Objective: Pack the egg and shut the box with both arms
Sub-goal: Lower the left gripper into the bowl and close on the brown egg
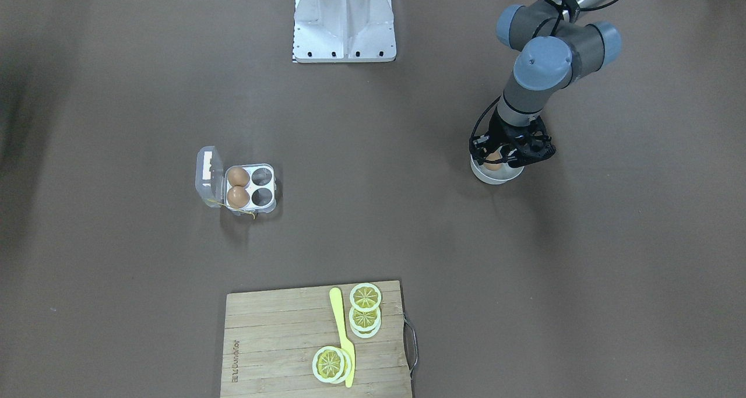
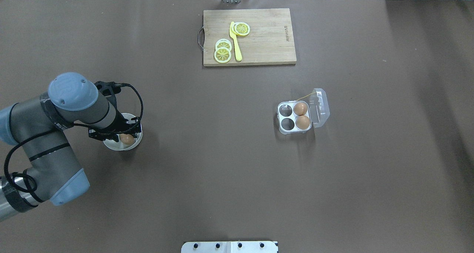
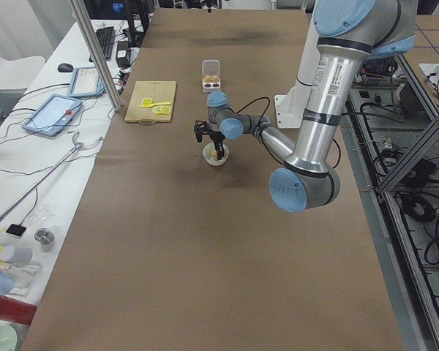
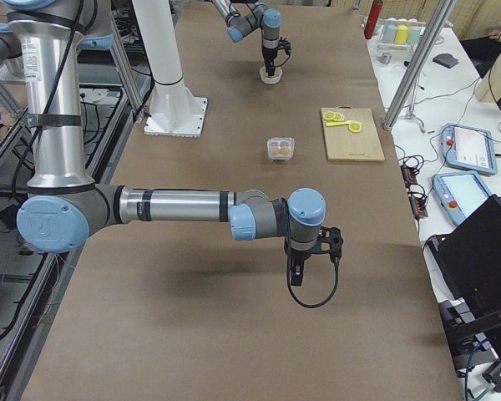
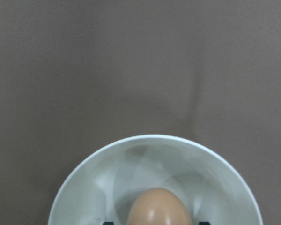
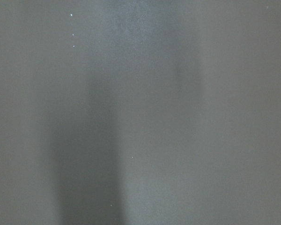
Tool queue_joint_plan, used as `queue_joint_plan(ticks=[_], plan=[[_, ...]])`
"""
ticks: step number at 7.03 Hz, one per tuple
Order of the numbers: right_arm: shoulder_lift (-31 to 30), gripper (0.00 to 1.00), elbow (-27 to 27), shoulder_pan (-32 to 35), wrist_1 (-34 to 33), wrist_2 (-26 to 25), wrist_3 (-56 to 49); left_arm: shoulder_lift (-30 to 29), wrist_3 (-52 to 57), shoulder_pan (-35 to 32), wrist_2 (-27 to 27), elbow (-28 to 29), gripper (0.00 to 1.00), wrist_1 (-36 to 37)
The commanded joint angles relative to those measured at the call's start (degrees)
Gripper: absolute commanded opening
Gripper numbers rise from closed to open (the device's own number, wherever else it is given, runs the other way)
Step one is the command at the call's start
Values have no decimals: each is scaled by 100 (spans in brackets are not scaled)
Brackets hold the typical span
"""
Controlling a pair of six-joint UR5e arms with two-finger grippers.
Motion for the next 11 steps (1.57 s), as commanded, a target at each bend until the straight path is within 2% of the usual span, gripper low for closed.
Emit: queue_joint_plan(ticks=[1, 5, 7, 8, 10, 11], plan=[[3, 100, 7, 0, 0, 0, 0, 4, 59, -4, 0, 7, 48, 5], [-14, 100, 7, 0, -9, 0, 0, 4, 182, -48, -9, -28, 38, 5], [-23, 100, 7, 0, -9, 0, 0, 22, 182, -74, -26, -124, 38, 5], [-14, 100, 7, 0, -9, 9, 0, 31, 200, -118, -35, -238, 38, 109], [-14, 100, 7, 0, -9, 9, 0, 5, 568, -162, -70, -852, 38, 941], [-14, 100, 7, 0, -9, 9, 0, 4, 569, -206, -79, -959, 38, 1015]])
